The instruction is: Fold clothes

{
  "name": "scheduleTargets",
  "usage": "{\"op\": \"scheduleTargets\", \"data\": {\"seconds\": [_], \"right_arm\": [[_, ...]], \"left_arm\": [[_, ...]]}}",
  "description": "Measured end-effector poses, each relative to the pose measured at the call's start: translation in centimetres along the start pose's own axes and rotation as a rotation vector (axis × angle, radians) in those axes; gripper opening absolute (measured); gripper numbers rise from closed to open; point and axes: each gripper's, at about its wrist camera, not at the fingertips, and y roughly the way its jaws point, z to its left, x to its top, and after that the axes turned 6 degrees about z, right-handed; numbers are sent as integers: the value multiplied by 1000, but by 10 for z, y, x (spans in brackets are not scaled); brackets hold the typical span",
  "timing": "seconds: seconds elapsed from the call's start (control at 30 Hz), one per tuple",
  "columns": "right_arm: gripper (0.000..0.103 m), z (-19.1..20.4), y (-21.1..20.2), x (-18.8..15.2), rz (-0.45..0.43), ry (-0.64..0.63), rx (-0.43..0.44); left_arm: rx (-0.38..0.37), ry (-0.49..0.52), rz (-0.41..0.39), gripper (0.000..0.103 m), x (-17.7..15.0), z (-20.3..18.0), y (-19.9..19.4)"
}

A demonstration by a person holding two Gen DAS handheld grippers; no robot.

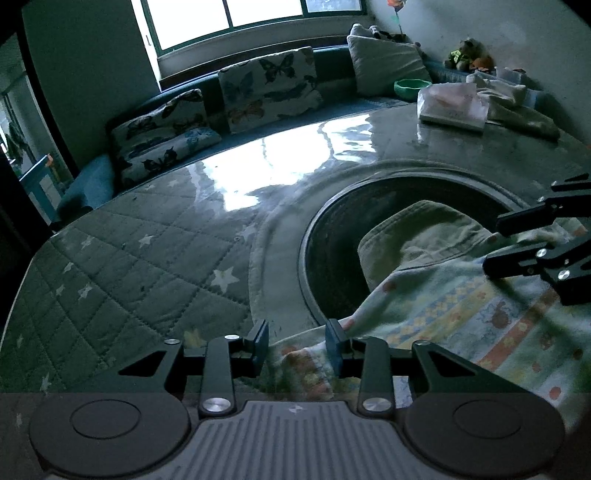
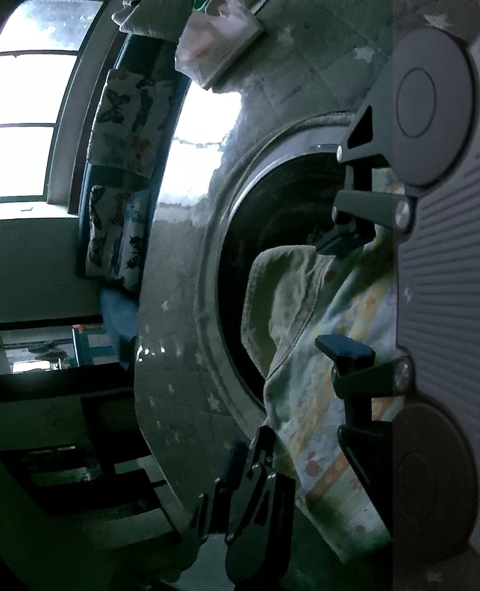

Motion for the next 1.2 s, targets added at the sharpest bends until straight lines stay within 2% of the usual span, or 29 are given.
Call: {"op": "scheduleTargets", "data": {"seconds": [0.43,0.57,0.73,0.83,1.03,1.1,1.2], "right_arm": [[55,4,-2,-4,-2,1,-11],[61,7,-9,-6,-20,-2,-4],[64,8,-4,-11,10,-2,-14],[65,8,-10,-11,-1,2,-16],[71,13,-24,-13,-28,0,-5],[79,15,-25,-15,-22,0,-5],[79,17,-27,-19,-13,0,-5]], "left_arm": [[16,-5,9,42,0,-2,-2],[18,-6,10,44,-1,-3,-4],[22,-6,10,47,-3,-6,-8],[27,-7,7,49,-4,-7,-12],[27,-11,-6,51,-6,-11,-23],[26,-11,-11,53,-7,-14,-28],[19,-8,-16,54,-11,-19,-35]]}}
